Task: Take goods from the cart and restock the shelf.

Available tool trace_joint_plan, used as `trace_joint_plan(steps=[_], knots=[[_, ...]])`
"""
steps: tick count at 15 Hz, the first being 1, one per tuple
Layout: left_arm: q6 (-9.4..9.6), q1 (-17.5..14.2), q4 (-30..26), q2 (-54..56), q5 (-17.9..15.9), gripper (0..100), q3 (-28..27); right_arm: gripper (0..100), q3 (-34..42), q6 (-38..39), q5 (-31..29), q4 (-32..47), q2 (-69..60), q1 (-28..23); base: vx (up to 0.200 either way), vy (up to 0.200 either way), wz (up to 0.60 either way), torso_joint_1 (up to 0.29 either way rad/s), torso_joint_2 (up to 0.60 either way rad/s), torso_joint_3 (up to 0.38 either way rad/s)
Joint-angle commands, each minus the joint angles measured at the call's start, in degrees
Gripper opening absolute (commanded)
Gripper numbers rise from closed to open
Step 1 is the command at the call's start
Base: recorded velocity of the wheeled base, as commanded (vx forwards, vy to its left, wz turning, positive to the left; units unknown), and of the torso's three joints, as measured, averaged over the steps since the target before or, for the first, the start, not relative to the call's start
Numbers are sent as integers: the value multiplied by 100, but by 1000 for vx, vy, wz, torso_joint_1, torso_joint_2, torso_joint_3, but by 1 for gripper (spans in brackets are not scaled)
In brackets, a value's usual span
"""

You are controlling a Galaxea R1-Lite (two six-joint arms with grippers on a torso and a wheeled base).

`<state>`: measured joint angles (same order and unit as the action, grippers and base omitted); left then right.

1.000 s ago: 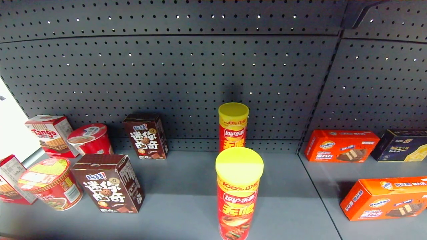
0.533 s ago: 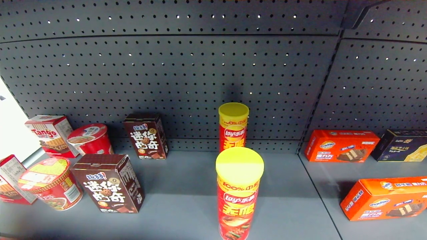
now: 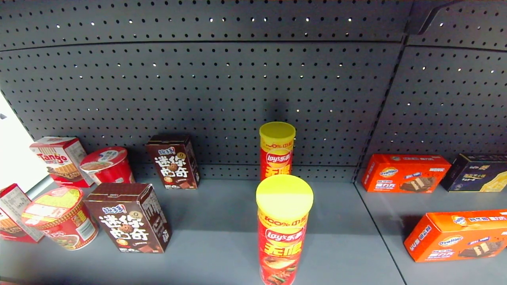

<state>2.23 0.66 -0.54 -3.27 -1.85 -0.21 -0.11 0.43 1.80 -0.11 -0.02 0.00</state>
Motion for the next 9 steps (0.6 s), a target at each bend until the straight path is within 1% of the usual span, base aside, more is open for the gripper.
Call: trace_joint_plan(steps=[1, 6, 7, 8, 9], knots=[[-12, -4, 1, 19, 1, 100, -6, 100, 11, 1, -5, 11, 2, 9, 0, 0, 0, 0, 0, 0], [-3, -13, 1, 28, -26, 100, 3, 100, 2, 1, -5, 11, 2, 0, 0, 0, 0, 0, 0, 0], [32, -242, 1, -25, 133, 100, 3, 100, 2, 1, -5, 11, 2, 0, 0, 0, 0, 0, 0, 0], [23, -338, 10, -113, 326, 100, 3, 100, 2, 1, -5, 2, 2, 0, 0, 0, 0, 0, 0, 0], [32, -338, 18, -122, 326, 100, 12, 100, 11, 1, -5, 11, 2, 0, 0, 0, 0, 0, 0, 0]])
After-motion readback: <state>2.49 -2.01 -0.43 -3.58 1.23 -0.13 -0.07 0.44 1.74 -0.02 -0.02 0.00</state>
